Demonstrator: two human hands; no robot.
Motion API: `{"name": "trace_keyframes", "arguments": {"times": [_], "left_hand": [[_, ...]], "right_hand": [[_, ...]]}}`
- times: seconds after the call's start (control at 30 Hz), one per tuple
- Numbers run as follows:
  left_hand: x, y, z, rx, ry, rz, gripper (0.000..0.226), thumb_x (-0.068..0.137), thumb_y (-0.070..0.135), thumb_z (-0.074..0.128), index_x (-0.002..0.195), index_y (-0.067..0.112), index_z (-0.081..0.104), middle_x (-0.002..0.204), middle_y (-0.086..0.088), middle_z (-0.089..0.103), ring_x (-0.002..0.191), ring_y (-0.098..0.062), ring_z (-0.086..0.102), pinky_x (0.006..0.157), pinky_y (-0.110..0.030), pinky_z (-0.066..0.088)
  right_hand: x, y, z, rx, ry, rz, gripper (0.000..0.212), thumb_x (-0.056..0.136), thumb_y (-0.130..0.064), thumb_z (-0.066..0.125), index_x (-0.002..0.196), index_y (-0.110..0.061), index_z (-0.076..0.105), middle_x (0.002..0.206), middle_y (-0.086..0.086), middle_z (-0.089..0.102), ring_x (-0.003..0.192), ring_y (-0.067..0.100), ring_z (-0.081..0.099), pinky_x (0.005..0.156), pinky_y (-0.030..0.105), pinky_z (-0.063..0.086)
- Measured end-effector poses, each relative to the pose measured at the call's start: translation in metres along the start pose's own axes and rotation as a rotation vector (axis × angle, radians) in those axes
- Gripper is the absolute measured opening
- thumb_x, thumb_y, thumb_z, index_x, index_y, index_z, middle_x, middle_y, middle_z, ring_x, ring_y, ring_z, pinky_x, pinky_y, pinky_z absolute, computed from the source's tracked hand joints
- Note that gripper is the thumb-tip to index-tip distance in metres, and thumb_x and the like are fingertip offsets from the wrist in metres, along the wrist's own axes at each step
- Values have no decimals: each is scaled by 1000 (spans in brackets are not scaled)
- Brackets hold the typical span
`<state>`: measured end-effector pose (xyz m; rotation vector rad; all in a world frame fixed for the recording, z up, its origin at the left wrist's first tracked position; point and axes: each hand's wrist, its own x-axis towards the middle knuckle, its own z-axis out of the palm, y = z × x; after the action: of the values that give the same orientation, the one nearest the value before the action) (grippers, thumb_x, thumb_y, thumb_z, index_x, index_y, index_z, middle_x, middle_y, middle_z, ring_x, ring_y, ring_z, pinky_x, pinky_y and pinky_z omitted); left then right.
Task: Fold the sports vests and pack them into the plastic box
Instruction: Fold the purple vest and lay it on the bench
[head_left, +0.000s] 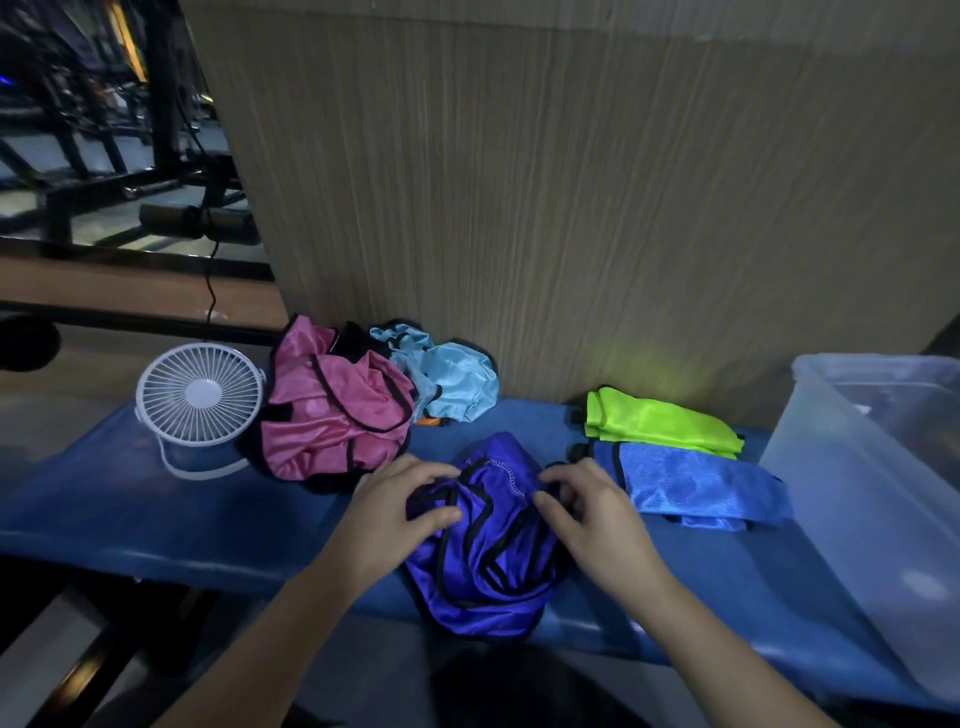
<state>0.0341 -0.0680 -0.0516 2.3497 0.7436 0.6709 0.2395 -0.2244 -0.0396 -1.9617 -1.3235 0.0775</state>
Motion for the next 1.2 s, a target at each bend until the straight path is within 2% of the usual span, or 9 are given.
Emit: {"name": "trace_keyframes", "arguments": {"times": [0.13, 0.2, 0.43, 0.63, 0.77, 0.87, 1.0, 1.1, 1.2], "left_hand": [[-1, 6, -3, -104, -34, -5, 29, 74, 54, 72, 98, 38, 74, 89, 16, 61, 83, -4, 59, 77, -21, 42], [-1, 5, -4, -108, -78, 20, 15, 75, 44, 77, 86, 34, 74, 84, 8, 57, 74, -8, 57, 69, -18, 40], [-3, 0, -12, -295, -220, 35, 18, 85, 10, 76, 84, 21, 63, 109, 11, 68, 111, -6, 64, 91, -10, 43], [-6, 5, -20, -298, -134, 101, 9, 84, 11, 69, 86, 11, 60, 108, 3, 66, 112, -10, 62, 92, -13, 42], [-11, 10, -24, -405, -200, 24, 8, 87, 6, 65, 89, 8, 57, 112, 1, 71, 111, -14, 65, 96, -22, 47], [-14, 11, -24, -444, -228, -44, 17, 85, 35, 68, 97, 25, 62, 111, 4, 71, 103, -16, 66, 93, -29, 49], [-11, 13, -19, -466, -199, -152, 60, 71, 61, 65, 126, 38, 54, 115, 20, 65, 81, -5, 64, 81, -20, 49], [-4, 16, -12, -406, -143, -199, 74, 69, 58, 77, 134, 48, 44, 127, 11, 61, 75, -3, 62, 78, -17, 50], [2, 24, -2, -443, -242, -159, 54, 74, 40, 80, 124, 45, 59, 114, -1, 72, 87, -5, 67, 87, -28, 52]], "right_hand": [[11, -7, 19, 7, -29, 27, 30, 88, -38, 71, 112, -19, 71, 81, -13, 45, 80, 7, 53, 79, 26, 44], [17, -11, 26, -112, -46, 35, 36, 87, -46, 70, 113, -21, 72, 86, -10, 44, 94, 19, 54, 89, 32, 45], [25, -24, 37, -151, -41, 5, 4, 83, -27, 68, 84, -25, 66, 87, -8, 48, 89, 22, 51, 85, 38, 43], [21, -17, 35, -258, -144, 60, 33, 85, -57, 66, 104, -30, 67, 95, -9, 42, 99, 20, 46, 91, 34, 38], [21, -23, 37, -213, -179, 49, 12, 86, -42, 68, 90, -32, 68, 97, -10, 48, 98, 19, 45, 89, 33, 35], [18, -25, 38, -88, -112, -14, 4, 86, -31, 61, 84, -28, 59, 92, -9, 56, 89, 17, 45, 83, 36, 37], [14, -33, 27, 268, -73, -46, 11, 93, -20, 57, 85, -21, 50, 73, -4, 56, 70, 17, 50, 72, 39, 44], [10, -40, 17, 532, -139, -90, 13, 97, -8, 57, 90, -17, 52, 71, -8, 53, 66, 9, 47, 65, 28, 41], [5, -44, 13, 631, -162, -104, 14, 97, -1, 57, 93, -14, 57, 74, -10, 57, 71, 4, 51, 70, 22, 41]]}}
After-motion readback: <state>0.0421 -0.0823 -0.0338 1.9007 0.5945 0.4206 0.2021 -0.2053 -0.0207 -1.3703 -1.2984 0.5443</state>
